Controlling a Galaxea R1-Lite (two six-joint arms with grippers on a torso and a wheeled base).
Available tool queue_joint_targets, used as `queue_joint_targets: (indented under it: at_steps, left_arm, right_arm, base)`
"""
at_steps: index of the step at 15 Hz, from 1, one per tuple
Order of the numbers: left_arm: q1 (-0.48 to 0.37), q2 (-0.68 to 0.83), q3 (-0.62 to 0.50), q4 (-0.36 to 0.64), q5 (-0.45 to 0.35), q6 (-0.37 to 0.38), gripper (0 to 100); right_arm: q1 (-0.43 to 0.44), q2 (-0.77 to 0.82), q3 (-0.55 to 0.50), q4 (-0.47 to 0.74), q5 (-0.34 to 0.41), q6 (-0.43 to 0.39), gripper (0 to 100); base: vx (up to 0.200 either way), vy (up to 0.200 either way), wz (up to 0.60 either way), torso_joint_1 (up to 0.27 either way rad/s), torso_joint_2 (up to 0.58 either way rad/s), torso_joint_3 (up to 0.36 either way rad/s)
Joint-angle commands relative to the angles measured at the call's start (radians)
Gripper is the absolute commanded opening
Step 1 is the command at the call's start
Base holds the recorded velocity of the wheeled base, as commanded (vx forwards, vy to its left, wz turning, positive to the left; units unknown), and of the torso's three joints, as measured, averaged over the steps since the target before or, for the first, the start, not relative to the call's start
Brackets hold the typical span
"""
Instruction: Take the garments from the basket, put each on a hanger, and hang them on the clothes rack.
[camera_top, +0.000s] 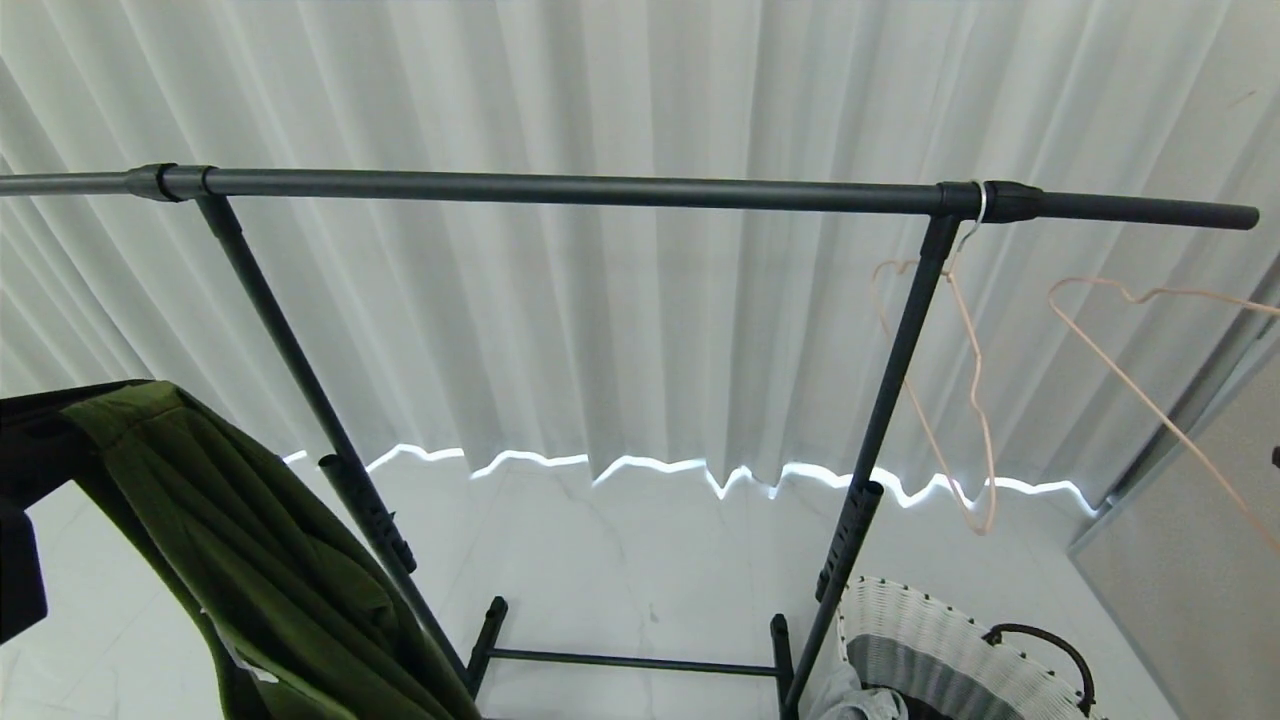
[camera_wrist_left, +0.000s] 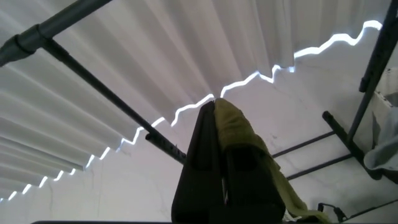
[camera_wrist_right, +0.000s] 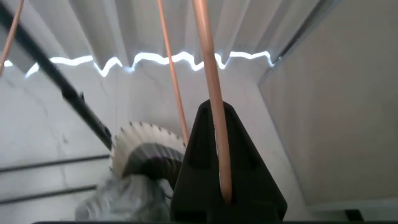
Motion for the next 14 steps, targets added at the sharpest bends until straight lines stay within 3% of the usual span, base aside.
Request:
queue_joint_targets:
  at_steps: [1, 8, 12, 14]
  left_arm:
    - [0.000, -0.004, 0.000, 0.000, 0.000, 0.000, 0]
    - [0.002, -0.004, 0.023, 0.000, 0.000, -0.005, 0]
    - [0.006, -0.012, 0.054, 0.000, 0.005, 0.002, 0]
    - [0.044, -0.004, 0.067, 0.000, 0.031, 0.000, 0]
  right_arm:
    - [0.000, -0.121, 0.067, 0.000, 0.000, -0.023, 0]
    - [0.000, -0.265, 0.083, 0.147, 0.016, -0.028, 0]
    - [0.000, -0.305, 0.083, 0.186, 0.032, -0.028, 0]
    - [0.009, -0.319, 0.083, 0.187, 0.046, -0.026, 0]
  base:
    - [-0.200, 0.000, 0.00, -0.017, -0.01, 0.002]
    - [-0.200, 0.000, 0.00, 0.001, 0.00, 0.004]
    - [0.000, 0.000, 0.00, 0.000, 0.00, 0.000]
    - [0.000, 0.200, 0.00, 0.015, 0.00, 0.000]
